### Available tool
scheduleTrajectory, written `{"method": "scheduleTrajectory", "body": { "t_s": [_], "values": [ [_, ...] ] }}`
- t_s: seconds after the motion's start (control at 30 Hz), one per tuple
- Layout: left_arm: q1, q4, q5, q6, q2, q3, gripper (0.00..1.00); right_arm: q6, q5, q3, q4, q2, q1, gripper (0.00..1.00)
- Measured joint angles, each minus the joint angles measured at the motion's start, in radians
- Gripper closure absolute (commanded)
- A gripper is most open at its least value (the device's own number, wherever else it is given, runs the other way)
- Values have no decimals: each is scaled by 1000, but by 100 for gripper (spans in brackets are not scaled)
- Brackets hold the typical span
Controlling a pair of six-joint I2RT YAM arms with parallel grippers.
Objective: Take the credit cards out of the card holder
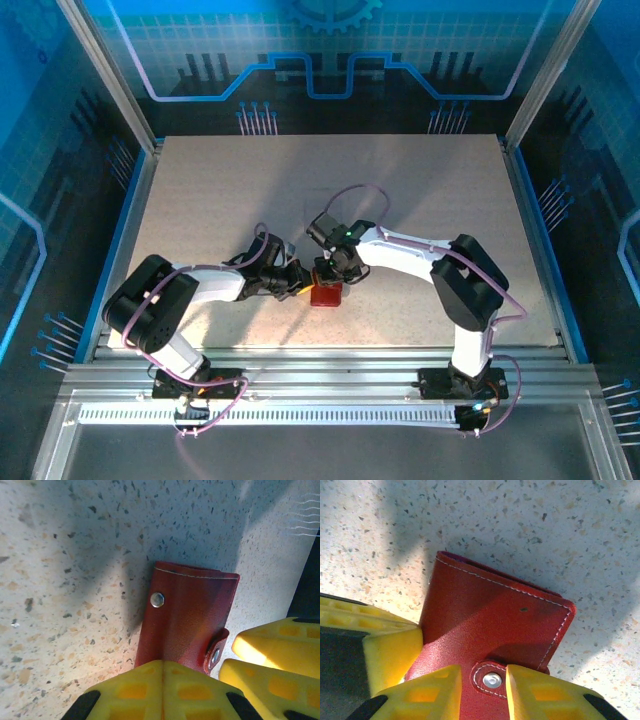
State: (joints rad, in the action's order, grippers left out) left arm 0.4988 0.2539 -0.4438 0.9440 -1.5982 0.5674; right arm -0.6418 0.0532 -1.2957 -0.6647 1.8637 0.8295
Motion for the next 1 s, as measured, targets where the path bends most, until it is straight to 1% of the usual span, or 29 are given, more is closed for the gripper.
{"method": "scheduleTrajectory", "body": {
  "t_s": [0.33, 0.5, 0.7, 0.77, 1.0],
  "values": [
    [-6, 7, -15, 0, -6, -1, 95, 23, 27, -44, -42, 61, 21, 65],
    [-11, 7, -19, 0, -9, -1, 95, 37, 57, -71, -69, 80, 39, 66],
    [-13, 20, -24, 0, -11, -9, 95, 50, 106, -92, -96, 99, 60, 72],
    [-13, 21, -25, 0, -11, -10, 95, 55, 123, -97, -103, 102, 65, 76],
    [-14, 21, -25, 0, -11, -10, 95, 69, 149, -112, -124, 110, 76, 84]
  ]
}}
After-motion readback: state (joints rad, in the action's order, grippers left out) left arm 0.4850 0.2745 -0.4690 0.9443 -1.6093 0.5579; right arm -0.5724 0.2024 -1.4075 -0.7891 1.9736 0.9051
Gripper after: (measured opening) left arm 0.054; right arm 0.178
